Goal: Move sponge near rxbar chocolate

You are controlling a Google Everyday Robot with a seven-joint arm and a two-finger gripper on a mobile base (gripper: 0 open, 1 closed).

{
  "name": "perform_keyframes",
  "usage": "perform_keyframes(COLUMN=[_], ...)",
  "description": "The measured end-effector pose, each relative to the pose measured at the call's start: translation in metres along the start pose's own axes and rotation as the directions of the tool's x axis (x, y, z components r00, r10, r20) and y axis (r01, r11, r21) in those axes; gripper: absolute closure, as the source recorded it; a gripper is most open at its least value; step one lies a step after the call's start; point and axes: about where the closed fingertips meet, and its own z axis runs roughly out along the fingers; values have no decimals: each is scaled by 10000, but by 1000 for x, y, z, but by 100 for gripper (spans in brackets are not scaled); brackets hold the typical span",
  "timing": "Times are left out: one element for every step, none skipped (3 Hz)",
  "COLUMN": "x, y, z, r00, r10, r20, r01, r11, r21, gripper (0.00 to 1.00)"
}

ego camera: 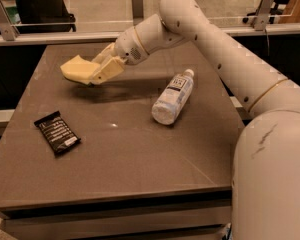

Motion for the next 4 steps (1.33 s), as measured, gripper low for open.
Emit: perform_keyframes(x=[4,0,0,1], y=[15,34,53,72], z=[22,48,67,78], r00=[9986,9951,9918,9911], r10=[-328,-733,-970,-1045], r20=[-415,-665,-833,-826], r01=[304,644,805,843], r11=[9979,9897,9798,9723], r21=[-571,-1277,-1833,-2180], gripper=[100,100,100,100])
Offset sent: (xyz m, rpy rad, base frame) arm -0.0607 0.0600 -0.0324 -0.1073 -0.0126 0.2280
